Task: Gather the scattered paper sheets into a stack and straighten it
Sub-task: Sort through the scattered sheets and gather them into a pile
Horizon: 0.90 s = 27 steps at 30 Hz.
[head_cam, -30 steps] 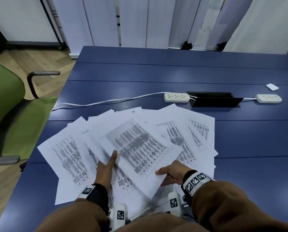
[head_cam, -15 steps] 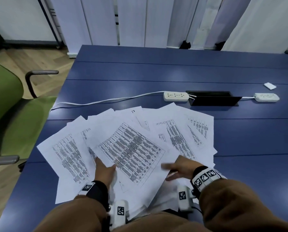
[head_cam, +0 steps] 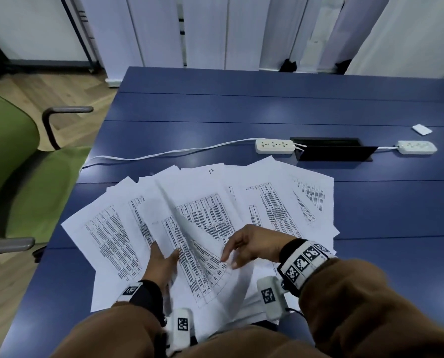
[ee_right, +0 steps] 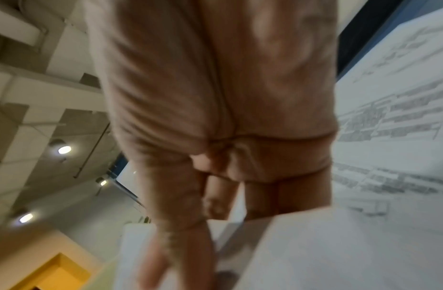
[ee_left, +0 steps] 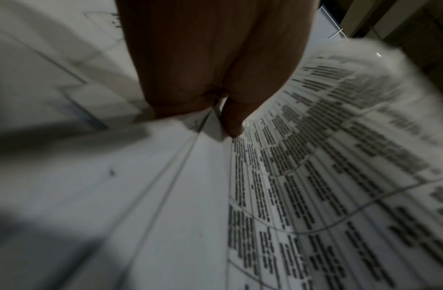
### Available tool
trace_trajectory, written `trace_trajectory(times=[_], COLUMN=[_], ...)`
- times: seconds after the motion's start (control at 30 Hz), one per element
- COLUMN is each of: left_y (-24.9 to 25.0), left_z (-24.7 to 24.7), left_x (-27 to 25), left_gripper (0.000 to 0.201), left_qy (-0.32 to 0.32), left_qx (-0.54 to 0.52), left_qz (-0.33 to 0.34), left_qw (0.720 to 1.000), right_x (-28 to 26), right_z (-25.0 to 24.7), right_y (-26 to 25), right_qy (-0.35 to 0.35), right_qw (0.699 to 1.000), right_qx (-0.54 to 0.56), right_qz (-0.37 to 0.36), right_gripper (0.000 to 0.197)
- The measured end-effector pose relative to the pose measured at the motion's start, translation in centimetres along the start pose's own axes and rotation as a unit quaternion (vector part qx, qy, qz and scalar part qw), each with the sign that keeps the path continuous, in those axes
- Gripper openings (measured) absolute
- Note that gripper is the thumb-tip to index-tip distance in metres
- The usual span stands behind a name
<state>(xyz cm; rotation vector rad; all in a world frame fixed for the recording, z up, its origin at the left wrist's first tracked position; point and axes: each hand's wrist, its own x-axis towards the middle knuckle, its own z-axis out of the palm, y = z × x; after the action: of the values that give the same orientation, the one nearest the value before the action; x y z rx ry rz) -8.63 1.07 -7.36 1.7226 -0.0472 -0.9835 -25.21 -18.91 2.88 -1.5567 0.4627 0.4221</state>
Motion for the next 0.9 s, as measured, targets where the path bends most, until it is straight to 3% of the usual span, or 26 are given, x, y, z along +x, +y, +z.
trace_trajectory(times=[0.13,0.2,0.27,0.33,0.37,0.43,0.53,0.67,0.7,0.77,0.83,0.9], left_y=[0.8,0.8,0.9,1.1,1.2,1.3,1.3,2.6,3.0,3.6,3.8,4.1], left_z=[0.4,0.4,0.3,0.2,0.3,0.5,1.6,4.4,4.8,5.0,4.1,2.7], left_x=[-0.7,-0.6,-0.6,-0.7,-0.9,-1.2,-0.9,-1.8,-2.0,-1.7,-0.9,0.1], left_gripper=[0.077,0.077,0.076,0.076,0.078,0.081,0.084,0.080,0.079,0.072,0.063,0.067], left_qy=[0.013,0.012,0.013,0.010,0.003,-0.011,-0.045,-0.132,-0.149,-0.160,-0.097,0.032], left_qx=[0.021,0.038,0.047,0.036,0.038,0.057,0.114,0.235,0.261,0.314,0.375,0.405], left_qz=[-0.002,0.006,0.007,-0.009,-0.014,-0.016,-0.026,-0.018,-0.022,-0.016,0.018,0.041], left_qw=[1.000,0.999,0.999,0.999,0.999,0.998,0.992,0.963,0.953,0.936,0.922,0.913], right_x=[0.5,0.5,0.5,0.7,0.8,1.1,1.4,2.1,2.3,2.0,1.3,0.2], right_z=[-2.1,-3.1,-3.9,-4.4,-4.5,-4.5,-4.2,-3.9,-4.3,-4.9,-5.4,-6.1], right_y=[2.1,4.2,6.1,7.3,7.5,7.3,6.4,6.9,7.9,9.1,9.5,9.4], right_qy=[0.116,0.212,0.348,0.406,0.417,0.415,0.381,0.360,0.359,0.362,0.399,0.473], right_qw=[0.973,0.954,0.893,0.831,0.822,0.837,0.898,0.912,0.912,0.912,0.901,0.865], right_qx=[-0.163,-0.125,-0.182,-0.254,-0.247,-0.206,-0.047,0.038,0.047,0.064,0.074,0.081], right_qz=[0.118,0.169,0.218,0.283,0.299,0.290,0.216,0.193,0.193,0.180,0.156,0.146], right_gripper=[0.022,0.029,0.041,0.061,0.065,0.070,0.082,0.103,0.102,0.080,0.068,0.063])
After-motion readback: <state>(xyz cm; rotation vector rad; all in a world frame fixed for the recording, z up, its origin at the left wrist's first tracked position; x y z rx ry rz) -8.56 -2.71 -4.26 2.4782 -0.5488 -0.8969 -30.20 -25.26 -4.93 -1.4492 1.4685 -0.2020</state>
